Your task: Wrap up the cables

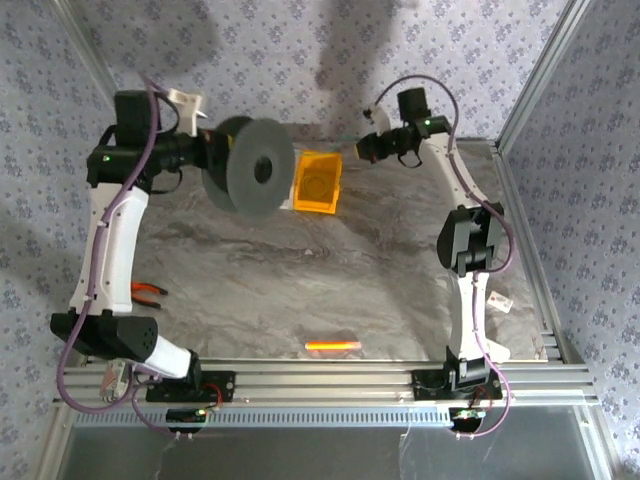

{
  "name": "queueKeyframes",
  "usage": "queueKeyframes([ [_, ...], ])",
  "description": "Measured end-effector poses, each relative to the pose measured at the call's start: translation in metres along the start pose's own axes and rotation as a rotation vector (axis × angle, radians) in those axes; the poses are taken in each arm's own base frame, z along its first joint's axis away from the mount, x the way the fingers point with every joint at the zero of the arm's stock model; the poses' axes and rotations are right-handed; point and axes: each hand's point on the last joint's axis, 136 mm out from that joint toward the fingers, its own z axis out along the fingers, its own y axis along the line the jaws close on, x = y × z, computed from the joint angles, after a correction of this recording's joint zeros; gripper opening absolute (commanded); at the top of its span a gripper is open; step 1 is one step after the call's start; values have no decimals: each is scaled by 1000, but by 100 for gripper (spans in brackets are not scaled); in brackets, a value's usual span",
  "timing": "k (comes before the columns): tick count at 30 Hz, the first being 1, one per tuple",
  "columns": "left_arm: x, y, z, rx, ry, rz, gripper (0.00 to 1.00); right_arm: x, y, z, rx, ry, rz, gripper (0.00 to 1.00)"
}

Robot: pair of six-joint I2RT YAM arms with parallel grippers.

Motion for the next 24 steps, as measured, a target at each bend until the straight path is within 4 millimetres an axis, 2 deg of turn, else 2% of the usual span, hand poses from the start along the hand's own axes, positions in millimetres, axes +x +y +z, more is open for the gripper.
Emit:
queueKeyframes([
  [2,-17,3,1,20,-62,-45,0,27,13,14,-3,74,10,0],
  [5,-36,-6,10,93,-117,-120,0,64,40,32,13,185,-6,0],
  [8,-49,-4,22,117,-153,-208,0,95,82,43,39,279,-67,0],
  [10,-55,7,30,92,-175,-272,0,107,114,45,55,318,-120,0],
  [13,-56,26,38,21,-195,-359,0,110,152,39,73,326,-179,0],
  [20,-51,52,49,-151,-210,-417,0,92,198,3,139,271,-250,0],
  [24,-51,61,64,-311,-197,-336,0,77,232,-16,134,260,-325,0],
])
